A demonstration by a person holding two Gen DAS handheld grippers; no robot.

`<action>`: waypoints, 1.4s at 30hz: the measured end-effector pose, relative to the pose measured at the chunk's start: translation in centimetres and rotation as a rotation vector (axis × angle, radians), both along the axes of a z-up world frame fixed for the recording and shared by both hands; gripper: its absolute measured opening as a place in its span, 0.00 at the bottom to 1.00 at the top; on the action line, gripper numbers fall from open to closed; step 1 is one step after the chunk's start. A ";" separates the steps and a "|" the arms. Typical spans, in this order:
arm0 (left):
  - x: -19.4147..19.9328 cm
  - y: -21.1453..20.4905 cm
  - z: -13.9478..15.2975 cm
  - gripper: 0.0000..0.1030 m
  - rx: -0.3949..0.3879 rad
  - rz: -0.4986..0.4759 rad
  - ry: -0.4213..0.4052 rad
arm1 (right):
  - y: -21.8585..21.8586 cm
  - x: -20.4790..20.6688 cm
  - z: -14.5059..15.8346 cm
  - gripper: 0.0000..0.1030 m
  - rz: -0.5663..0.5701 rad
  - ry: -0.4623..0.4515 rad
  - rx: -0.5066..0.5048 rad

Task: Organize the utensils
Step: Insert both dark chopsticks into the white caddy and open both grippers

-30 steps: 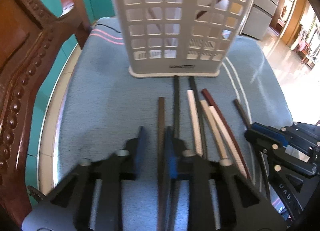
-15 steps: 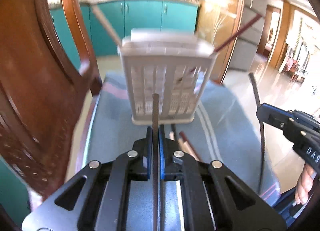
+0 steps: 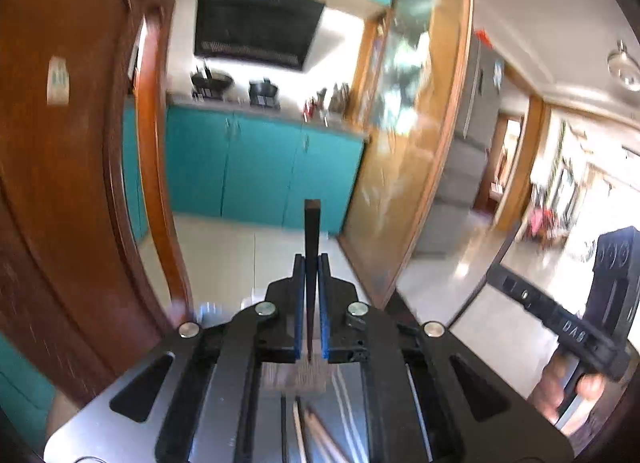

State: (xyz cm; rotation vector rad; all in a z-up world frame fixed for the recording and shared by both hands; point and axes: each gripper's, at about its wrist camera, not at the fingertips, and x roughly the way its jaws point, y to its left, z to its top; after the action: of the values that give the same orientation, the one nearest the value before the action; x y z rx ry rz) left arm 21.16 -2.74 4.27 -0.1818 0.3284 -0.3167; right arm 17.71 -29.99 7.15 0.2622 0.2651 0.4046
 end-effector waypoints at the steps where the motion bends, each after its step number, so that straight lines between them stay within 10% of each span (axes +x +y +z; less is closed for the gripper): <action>1: 0.6 0.2 0.6 0.07 -0.019 0.023 -0.023 | 0.1 0.3 0.2 0.06 -0.016 -0.003 0.011; 14: 7.0 2.3 -1.1 0.07 -0.113 0.138 0.038 | 0.9 6.7 -0.7 0.06 -0.168 -0.026 0.104; 22: 4.8 3.6 1.3 0.07 -0.182 0.201 -0.117 | 3.9 9.3 -4.6 0.06 -0.164 0.043 -0.058; 35: 7.6 -0.7 -4.5 0.07 0.052 0.275 -0.018 | 5.7 5.8 -6.5 0.08 -0.129 0.008 -0.177; 42: 6.2 -1.2 -6.2 0.15 0.112 0.244 -0.035 | 5.9 0.4 -6.0 0.41 -0.070 -0.132 -0.194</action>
State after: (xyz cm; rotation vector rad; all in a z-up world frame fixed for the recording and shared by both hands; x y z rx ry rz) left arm 27.35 -3.97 -1.92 -0.1044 0.2846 -0.0601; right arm 18.07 -24.05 1.10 0.0536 0.1640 0.3231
